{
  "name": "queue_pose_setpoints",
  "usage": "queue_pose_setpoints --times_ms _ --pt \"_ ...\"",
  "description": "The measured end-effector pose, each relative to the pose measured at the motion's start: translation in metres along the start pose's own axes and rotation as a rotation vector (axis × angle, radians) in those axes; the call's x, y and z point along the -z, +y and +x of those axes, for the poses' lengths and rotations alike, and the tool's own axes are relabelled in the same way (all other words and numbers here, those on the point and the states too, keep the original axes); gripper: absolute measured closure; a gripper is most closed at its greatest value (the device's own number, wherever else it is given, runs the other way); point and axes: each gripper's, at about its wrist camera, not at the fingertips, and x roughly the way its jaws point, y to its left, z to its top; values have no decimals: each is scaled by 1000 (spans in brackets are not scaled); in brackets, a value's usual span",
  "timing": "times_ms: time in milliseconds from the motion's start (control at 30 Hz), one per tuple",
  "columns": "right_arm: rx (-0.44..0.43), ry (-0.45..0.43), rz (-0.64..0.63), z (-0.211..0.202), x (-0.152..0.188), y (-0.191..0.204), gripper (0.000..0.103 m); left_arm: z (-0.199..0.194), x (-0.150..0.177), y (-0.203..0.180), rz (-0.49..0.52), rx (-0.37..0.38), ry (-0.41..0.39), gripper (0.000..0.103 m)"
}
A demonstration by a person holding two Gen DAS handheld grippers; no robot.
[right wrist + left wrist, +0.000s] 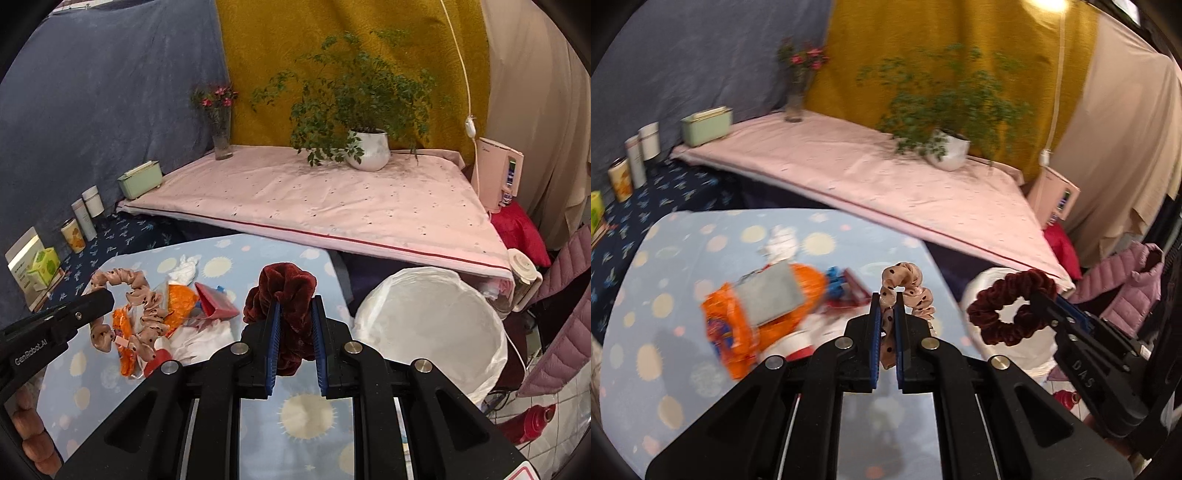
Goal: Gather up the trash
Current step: 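Carry both scrunchies over the bin and open both tools to drop them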
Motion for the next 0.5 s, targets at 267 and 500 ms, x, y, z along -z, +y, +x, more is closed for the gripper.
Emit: queue_pose_setpoints --times_ms 267,500 --pt "98 -17 91 -4 -4 -75 88 39 -8 -85 106 133 32 97" --pt "161 8 147 6 3 -125 88 76 -6 -141 163 212 80 97"
